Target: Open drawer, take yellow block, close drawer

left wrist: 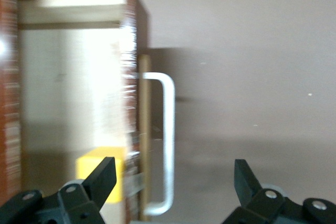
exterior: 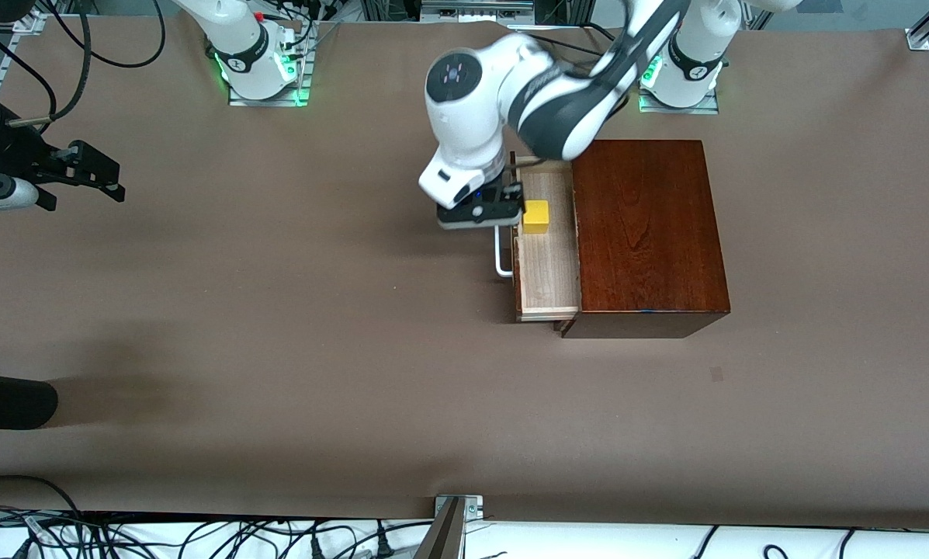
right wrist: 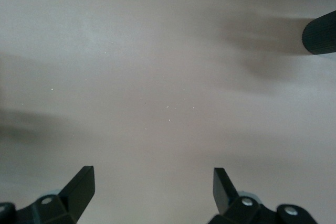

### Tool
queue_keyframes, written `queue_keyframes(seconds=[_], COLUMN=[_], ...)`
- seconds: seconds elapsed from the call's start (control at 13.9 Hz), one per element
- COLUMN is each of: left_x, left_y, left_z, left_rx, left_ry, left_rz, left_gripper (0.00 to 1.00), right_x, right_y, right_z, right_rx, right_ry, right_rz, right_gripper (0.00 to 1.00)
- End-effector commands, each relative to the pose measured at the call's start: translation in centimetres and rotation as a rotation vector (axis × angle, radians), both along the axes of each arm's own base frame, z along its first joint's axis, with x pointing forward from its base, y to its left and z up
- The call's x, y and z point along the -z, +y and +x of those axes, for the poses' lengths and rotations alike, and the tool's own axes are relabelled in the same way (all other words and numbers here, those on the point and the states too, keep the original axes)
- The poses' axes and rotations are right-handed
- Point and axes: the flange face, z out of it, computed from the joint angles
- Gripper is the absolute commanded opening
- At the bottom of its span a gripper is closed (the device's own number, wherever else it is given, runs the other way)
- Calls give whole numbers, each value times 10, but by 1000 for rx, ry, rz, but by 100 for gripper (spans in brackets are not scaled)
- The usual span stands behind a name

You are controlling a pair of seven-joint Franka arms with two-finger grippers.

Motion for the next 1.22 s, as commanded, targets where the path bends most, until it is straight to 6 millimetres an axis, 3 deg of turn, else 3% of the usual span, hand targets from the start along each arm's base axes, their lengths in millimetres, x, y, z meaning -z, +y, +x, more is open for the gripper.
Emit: queue_keyframes(seconds=[0.0, 0.29, 0.43, 0.58, 0.65, 0.79, 0.94, 1.08, 1.15], left_x=[-53, -105, -122, -133, -139, -147, -151, -171, -173], left_y=[62, 172, 231, 286, 310, 363, 419, 439, 453], left_z=[21, 62, 83, 101, 106, 110, 118, 105, 97], left_rx=[29, 117, 154, 190, 196, 260, 299, 273, 239], left_ry=[27, 117, 125, 141, 146, 175, 171, 136, 127], left_rz=[24, -4, -24, -93, -135, -143, -161, -160, -151], left_gripper=[100, 100, 100, 100, 100, 100, 100, 100, 100], right_x=[-3, 6, 18, 19, 36, 39, 41, 56, 60], right_y=[5, 16, 38, 80, 106, 173, 247, 329, 376], right_z=[-1, 1, 3, 0, 1, -17, -47, -75, -85], right_rx=[-8, -27, -68, -144, -185, -312, -455, -636, -727], right_ry=[6, 23, 47, 46, 77, 82, 78, 51, -1], right_rz=[10, 8, -8, -2, -1, -3, -4, -5, -3], right_gripper=[100, 100, 100, 100, 100, 100, 100, 100, 100])
